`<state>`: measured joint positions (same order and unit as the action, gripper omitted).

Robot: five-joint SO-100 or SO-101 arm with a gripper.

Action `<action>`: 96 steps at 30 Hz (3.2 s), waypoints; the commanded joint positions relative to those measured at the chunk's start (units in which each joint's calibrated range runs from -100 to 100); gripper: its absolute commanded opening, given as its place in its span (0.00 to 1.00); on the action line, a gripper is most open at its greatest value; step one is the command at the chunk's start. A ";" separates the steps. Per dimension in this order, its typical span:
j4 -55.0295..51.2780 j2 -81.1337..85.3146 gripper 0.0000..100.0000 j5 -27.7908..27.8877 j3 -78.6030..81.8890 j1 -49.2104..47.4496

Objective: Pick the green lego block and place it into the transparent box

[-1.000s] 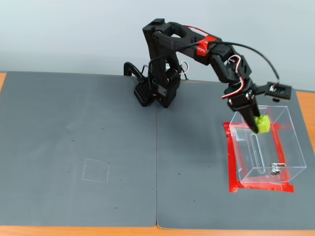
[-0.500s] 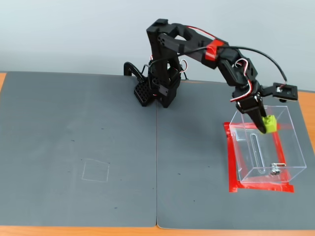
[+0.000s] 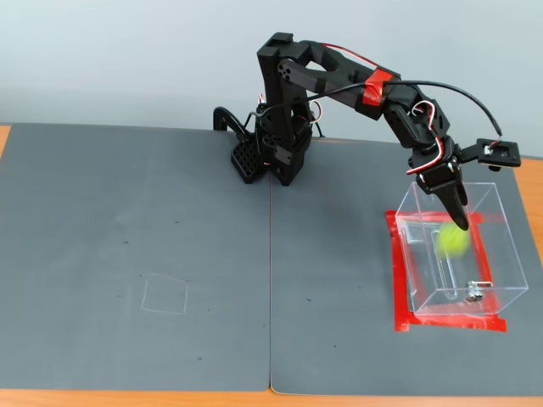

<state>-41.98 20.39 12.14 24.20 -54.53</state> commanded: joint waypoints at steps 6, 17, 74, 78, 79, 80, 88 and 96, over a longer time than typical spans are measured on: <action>1.01 1.27 0.29 0.08 -2.18 0.78; 0.92 8.05 0.15 0.24 -2.18 4.59; 0.83 79.02 0.02 -5.55 72.72 48.45; 0.31 78.85 0.02 -5.55 73.63 50.69; 0.31 78.85 0.02 -5.60 74.35 51.14; 0.57 78.85 0.02 -5.60 75.16 51.36; -6.11 78.76 0.02 -6.12 75.53 51.66; -9.06 78.76 0.02 -8.46 75.53 51.73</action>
<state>-50.82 98.56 3.93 99.46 -3.24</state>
